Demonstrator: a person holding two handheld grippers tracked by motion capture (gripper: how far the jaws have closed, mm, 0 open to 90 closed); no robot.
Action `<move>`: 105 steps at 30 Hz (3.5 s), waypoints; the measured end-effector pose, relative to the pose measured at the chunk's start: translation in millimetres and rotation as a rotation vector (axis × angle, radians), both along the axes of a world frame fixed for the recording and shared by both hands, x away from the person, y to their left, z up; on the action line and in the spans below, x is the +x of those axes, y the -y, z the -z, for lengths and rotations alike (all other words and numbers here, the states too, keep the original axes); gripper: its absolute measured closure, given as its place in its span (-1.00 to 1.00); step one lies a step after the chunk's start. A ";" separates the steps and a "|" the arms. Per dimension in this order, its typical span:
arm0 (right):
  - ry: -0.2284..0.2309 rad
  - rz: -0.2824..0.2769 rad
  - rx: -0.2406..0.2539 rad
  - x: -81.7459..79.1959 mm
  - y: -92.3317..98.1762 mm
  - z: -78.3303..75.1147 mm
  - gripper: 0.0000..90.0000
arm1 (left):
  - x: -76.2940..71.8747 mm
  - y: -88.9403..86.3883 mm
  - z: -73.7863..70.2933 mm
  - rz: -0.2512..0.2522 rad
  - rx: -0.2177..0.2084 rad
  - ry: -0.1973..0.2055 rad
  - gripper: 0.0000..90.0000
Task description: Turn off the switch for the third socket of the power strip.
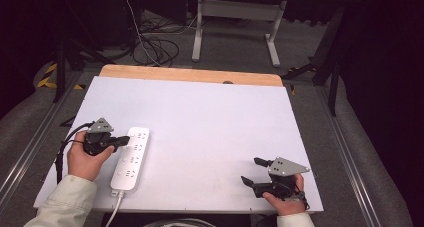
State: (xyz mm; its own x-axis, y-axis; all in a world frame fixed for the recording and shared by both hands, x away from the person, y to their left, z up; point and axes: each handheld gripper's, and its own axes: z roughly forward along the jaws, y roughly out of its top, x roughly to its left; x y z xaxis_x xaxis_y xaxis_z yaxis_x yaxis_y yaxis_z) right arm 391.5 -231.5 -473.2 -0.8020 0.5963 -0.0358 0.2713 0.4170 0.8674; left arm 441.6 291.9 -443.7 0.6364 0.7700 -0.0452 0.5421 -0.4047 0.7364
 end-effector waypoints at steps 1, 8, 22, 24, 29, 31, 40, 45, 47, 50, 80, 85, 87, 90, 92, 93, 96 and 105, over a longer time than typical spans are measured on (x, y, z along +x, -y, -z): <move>0.001 -0.001 -0.003 0.2 -0.2 0.3 -0.47 | -1.0 0.5 -1.1 0.002 0.009 0.004 1.00; 0.002 0.000 0.000 -0.9 1.2 0.1 -0.47 | -6.6 5.7 -10.8 0.018 -0.001 0.026 1.00; 0.000 -0.002 -0.004 -0.4 0.7 0.4 -0.47 | -11.9 10.2 -17.0 0.057 -0.050 0.044 0.98; 0.000 -0.001 -0.004 -0.4 1.2 0.5 -0.47 | -13.2 10.7 -19.0 0.037 -0.056 0.076 0.50; 0.000 -0.002 -0.004 -0.2 1.3 0.7 -0.47 | -19.4 12.1 -25.3 0.046 -0.109 0.123 0.17; 0.000 -0.003 -0.002 -0.2 1.3 0.5 -0.47 | -21.8 13.4 -27.7 0.048 -0.115 0.142 -0.05; 0.000 -0.003 0.001 -0.5 1.5 0.5 -0.47 | -35.4 14.2 -39.2 0.072 -0.168 0.193 -0.48; -0.002 -0.002 0.004 -0.6 1.7 0.6 -0.47 | -47.1 8.3 -43.1 0.080 -0.177 0.223 -0.60; -0.002 -0.002 0.004 -0.5 1.7 0.7 -0.47 | -52.5 5.2 -44.6 0.082 -0.190 0.240 -0.63; -0.003 -0.003 0.005 -0.5 1.5 0.7 -0.47 | -60.5 0.0 -46.3 0.096 -0.193 0.256 -0.69; -0.003 -0.004 -0.003 -0.9 0.7 0.4 -0.47 | -102.1 -52.0 3.3 0.047 -0.214 0.326 -0.81; -0.003 -0.004 -0.002 -1.0 0.9 0.4 -0.47 | -101.8 -51.5 13.4 0.022 -0.177 0.315 -0.81; -0.003 -0.006 -0.002 -1.0 1.0 0.4 -0.47 | -101.5 -52.7 17.8 0.020 -0.183 0.317 -0.81; -0.003 -0.007 -0.001 -0.9 1.1 0.5 -0.46 | -101.4 -54.4 23.6 0.021 -0.204 0.304 -0.81; -0.004 -0.009 -0.001 -1.0 1.0 0.5 -0.46 | -101.4 -56.4 26.7 0.029 -0.220 0.299 -0.81; -0.004 -0.009 -0.001 -0.9 1.1 0.6 -0.46 | -101.5 -57.9 28.9 0.040 -0.229 0.293 -0.81; -0.005 -0.010 0.001 -0.7 1.1 0.6 -0.46 | -101.7 -63.0 36.5 0.066 -0.267 0.281 -0.80; -0.007 -0.010 -0.002 -0.3 1.4 1.1 -0.46 | -101.6 -62.8 40.6 0.030 -0.183 0.298 -0.77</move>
